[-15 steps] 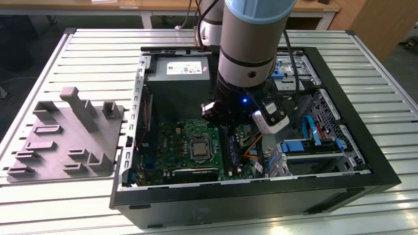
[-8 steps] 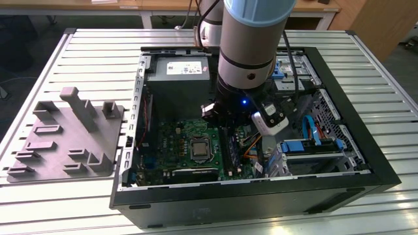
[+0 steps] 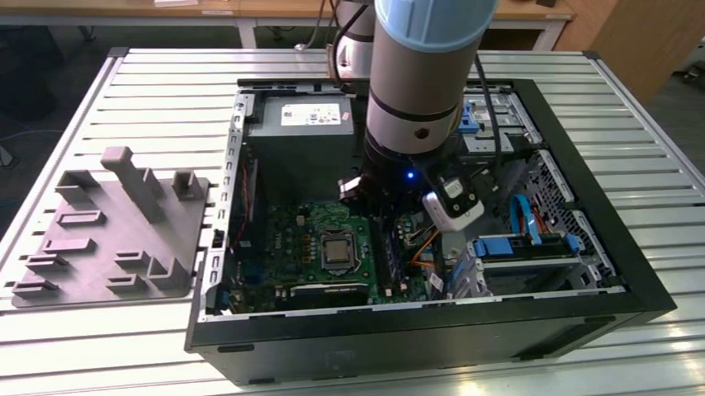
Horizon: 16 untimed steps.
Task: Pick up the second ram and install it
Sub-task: 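Insert the second ram into the second slot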
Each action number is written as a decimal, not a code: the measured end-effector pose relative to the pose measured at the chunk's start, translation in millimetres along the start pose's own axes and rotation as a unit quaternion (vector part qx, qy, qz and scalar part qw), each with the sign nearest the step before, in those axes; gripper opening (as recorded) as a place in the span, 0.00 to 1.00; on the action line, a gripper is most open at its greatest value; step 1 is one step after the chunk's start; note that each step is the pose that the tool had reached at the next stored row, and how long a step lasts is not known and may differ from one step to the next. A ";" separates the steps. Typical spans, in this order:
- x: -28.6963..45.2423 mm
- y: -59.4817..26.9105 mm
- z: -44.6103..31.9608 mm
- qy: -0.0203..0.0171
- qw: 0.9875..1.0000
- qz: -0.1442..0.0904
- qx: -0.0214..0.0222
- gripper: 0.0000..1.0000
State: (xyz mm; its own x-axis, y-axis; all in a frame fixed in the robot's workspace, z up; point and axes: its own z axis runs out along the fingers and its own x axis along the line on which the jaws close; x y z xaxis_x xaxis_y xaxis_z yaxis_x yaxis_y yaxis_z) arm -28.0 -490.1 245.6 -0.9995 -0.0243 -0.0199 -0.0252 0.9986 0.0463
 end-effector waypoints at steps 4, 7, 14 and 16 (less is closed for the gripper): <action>0.7 -0.2 3.7 0.000 1.000 0.000 0.000 0.11; 1.0 -0.3 7.1 0.000 1.000 0.001 0.000 0.11; 4.3 -0.4 10.9 -0.001 1.000 0.012 0.000 0.11; 4.4 -0.5 12.0 -0.001 1.000 0.016 0.000 0.11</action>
State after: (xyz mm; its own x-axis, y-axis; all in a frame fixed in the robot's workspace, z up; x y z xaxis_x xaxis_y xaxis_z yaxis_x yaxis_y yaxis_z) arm -32.2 -490.1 233.5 -0.9998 0.0076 -0.0198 0.0067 0.9989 0.0463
